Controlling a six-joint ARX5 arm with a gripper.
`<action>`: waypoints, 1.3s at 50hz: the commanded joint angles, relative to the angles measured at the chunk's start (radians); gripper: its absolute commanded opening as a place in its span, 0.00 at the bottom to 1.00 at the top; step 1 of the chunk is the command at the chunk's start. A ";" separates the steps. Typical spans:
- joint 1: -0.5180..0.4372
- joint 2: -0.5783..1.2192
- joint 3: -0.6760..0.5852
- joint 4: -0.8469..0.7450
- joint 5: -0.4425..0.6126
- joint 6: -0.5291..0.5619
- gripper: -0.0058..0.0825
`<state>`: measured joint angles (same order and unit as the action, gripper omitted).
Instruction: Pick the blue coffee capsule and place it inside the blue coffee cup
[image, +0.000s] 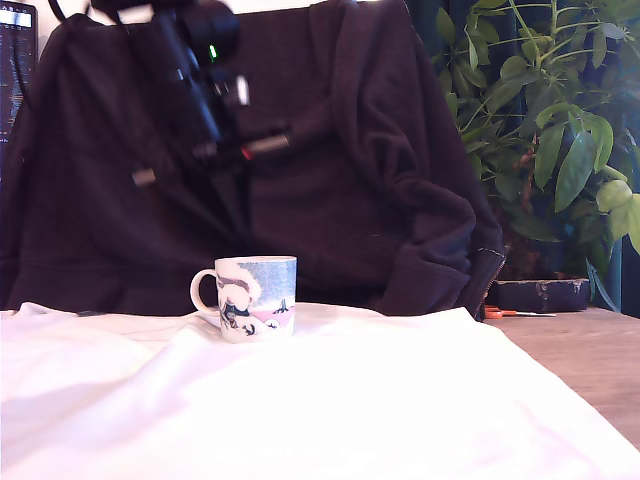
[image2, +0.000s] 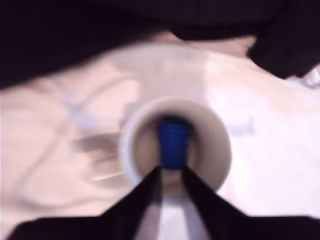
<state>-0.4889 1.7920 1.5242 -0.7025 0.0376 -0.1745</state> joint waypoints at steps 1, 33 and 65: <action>0.012 -0.076 0.020 -0.013 -0.021 0.029 0.04; 0.260 -0.266 -0.009 0.039 -0.007 0.183 0.04; 0.405 -0.617 -0.636 0.624 0.165 0.239 0.04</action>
<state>-0.0860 1.2221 0.9195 -0.1257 0.2070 0.0597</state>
